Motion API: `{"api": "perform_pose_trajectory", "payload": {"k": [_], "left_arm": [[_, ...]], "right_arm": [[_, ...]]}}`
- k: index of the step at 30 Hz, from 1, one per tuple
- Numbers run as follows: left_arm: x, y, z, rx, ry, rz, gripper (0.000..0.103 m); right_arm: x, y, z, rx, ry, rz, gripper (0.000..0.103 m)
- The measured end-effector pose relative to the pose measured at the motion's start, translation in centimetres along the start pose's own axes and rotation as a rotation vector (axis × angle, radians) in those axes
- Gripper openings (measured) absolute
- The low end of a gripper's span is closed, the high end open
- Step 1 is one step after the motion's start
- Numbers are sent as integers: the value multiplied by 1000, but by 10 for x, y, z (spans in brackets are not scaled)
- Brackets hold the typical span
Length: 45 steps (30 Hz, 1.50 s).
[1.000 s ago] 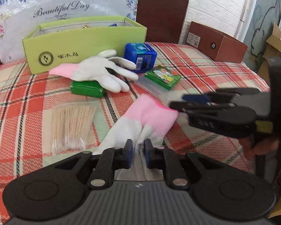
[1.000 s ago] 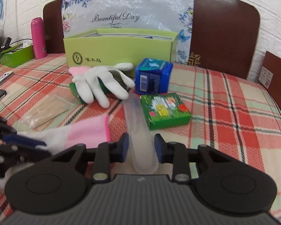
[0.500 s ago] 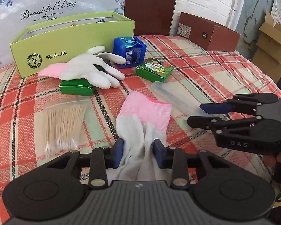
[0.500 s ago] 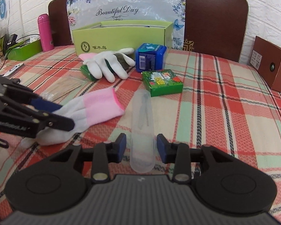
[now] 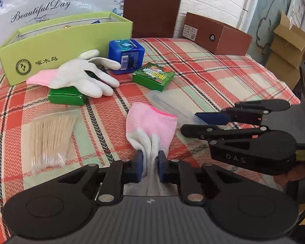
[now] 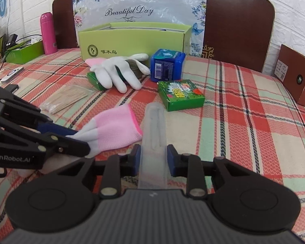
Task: Organize objects
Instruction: 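Lift glove and tube into the lime-green box and release both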
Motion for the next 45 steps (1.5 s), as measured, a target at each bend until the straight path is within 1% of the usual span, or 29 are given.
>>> {"api": "perform_pose_trajectory", "payload": {"k": [4, 8, 11, 15, 18, 21, 25, 29, 30, 33, 36, 38, 39, 40, 41, 42, 43, 45], "left_arm": [[-8, -21, -13, -5, -49, 55, 14], [-26, -47, -32, -9, -109, 137, 14], [-46, -63, -50, -18, -172, 204, 14], [-79, -85, -74, -28, -266, 308, 14], [-108, -94, -89, -72, -302, 354, 14], [-138, -96, -105, -98, -328, 377, 15], [-174, -90, -135, -153, -398, 402, 15], [-199, -73, -164, -154, -475, 391, 15], [-204, -67, -170, -168, -489, 386, 15], [-214, -50, -187, -198, -525, 374, 15], [-216, -31, -204, -188, -564, 346, 15], [-216, -20, -210, -193, -564, 333, 15], [-214, -15, -211, -197, -552, 331, 18], [-212, -11, -212, -201, -543, 328, 31], [-208, -8, -212, -203, -543, 318, 41], [-203, -7, -214, -206, -559, 313, 64], [-198, -8, -215, -208, -576, 322, 74], [-189, -12, -216, -215, -590, 349, 74]], "right_arm": [[-4, -12, 4, -51, 58, 25, 27], [-20, -27, 6, -74, 71, 94, 27], [-41, -32, 5, -90, 64, 141, 27], [-75, -34, 1, -94, 23, 205, 27], [-102, -32, -1, -83, -9, 251, 27], [-131, -28, -2, -61, -28, 290, 27], [-173, -14, -3, -17, -48, 324, 27], [-214, 8, -5, 48, -96, 356, 27], [-223, 14, -6, 55, -108, 360, 27], [-247, 36, -10, 36, -159, 365, 27], [-261, 62, -22, 33, -223, 355, 27], [-265, 80, -30, 14, -251, 338, 27], [-267, 91, -34, 2, -267, 327, 27], [-267, 100, -37, -9, -285, 315, 34], [-266, 109, -41, -9, -305, 304, 40], [-264, 114, -42, 13, -310, 296, 53], [-260, 117, -42, 43, -305, 302, 61], [-252, 117, -39, 63, -294, 318, 65]]}}
Point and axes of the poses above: each gripper's, at about its wrist camera, not at the fingertips, and y roughly the way its jaws point, z to its right, x to its underside, the point moved 3 cm from there along y, roughly the way its jaws point, and after that the axes turned 11 degrees about -z, right-handed, at the moved point
